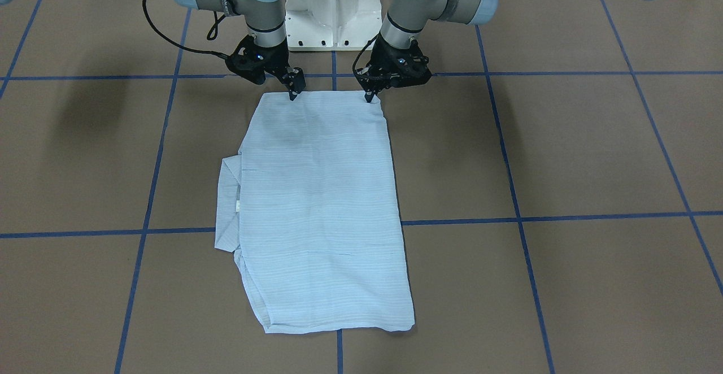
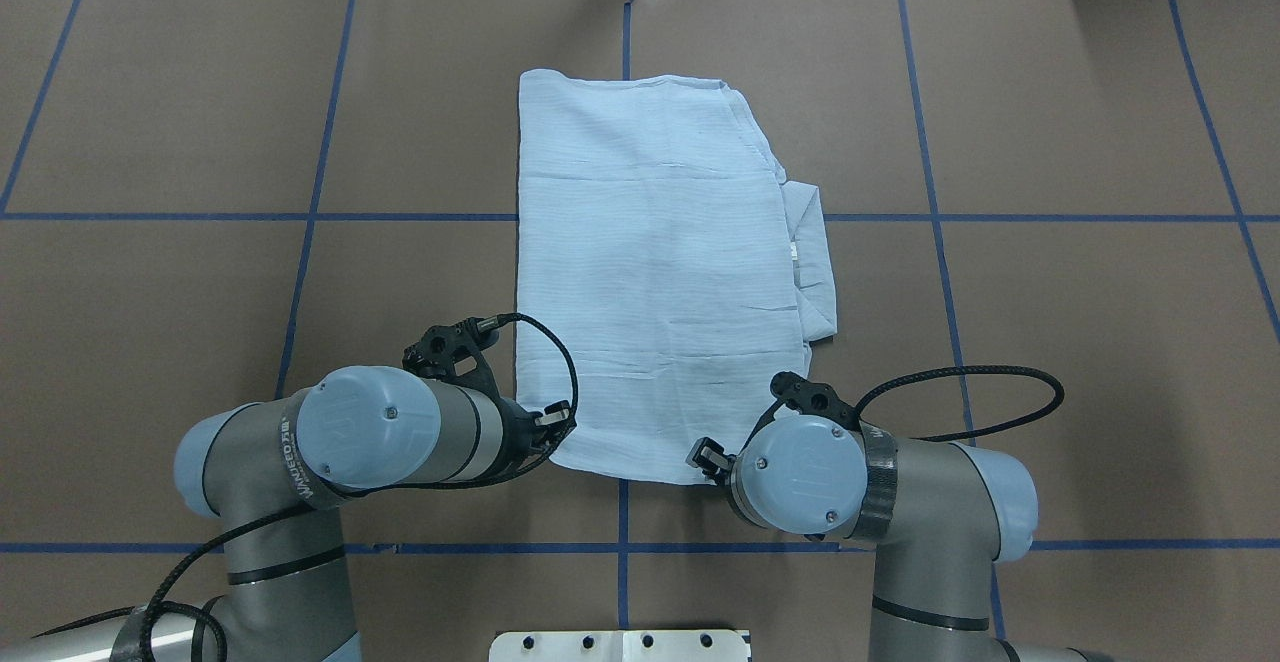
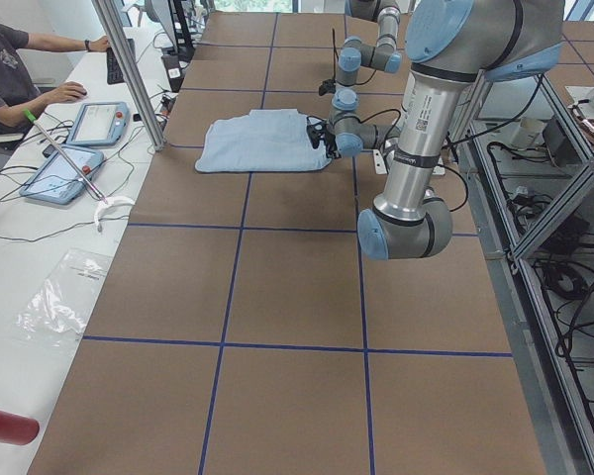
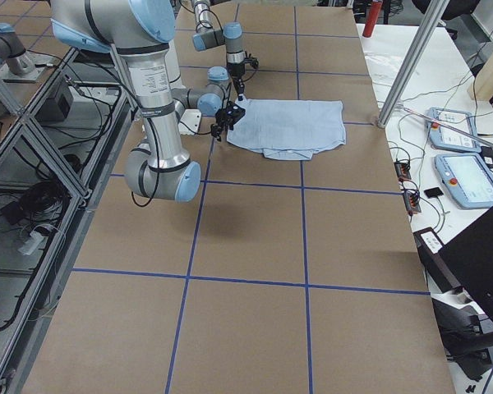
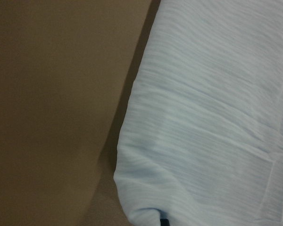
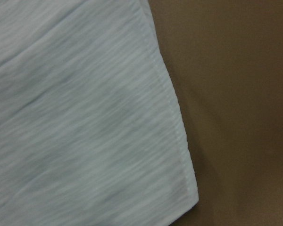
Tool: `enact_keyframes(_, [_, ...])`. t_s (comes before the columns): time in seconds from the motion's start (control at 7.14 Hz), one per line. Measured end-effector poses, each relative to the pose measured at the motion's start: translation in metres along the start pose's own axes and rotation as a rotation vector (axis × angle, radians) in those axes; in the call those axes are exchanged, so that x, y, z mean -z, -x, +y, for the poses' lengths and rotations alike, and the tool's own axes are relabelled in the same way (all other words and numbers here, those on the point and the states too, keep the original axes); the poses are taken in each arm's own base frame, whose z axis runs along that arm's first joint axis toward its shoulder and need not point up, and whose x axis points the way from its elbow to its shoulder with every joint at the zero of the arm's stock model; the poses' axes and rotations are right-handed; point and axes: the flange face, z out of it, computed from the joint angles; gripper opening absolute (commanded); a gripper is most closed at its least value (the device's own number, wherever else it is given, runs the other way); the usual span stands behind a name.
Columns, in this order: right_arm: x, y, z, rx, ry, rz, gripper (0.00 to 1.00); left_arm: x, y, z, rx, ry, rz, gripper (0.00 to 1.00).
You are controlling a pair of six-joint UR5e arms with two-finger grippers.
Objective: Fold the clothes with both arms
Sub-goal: 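Grasp the shirt corners nearest the robot with both grippers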
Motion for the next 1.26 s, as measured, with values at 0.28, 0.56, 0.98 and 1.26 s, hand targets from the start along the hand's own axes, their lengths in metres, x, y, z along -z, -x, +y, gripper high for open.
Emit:
enact_keyframes(0.28, [0.0020,0.0022,-0.0044,-0.006,-0.003,-0.010,1.00,-0.0004,0.0002,0.0005,-0.002,0.001,0.000,0.00])
enact_keyframes(0.56, [0.0019,0.0031,-0.0071,-0.009,-0.006,-0.012,1.00,-0.0002,0.0000,0.0007,-0.002,0.001,0.001,0.00])
enact_keyframes(0.98, [-0.0025,0.0021,-0.0078,-0.010,-0.009,-0.005,1.00,-0.0003,0.0001,0.0007,-0.003,0.001,0.001,0.00])
enact_keyframes(1.26, [-0.0071,0.0017,-0.0070,-0.009,-0.011,0.003,1.00,-0.0004,0.0001,0.0007,-0.005,0.001,0.001,0.00])
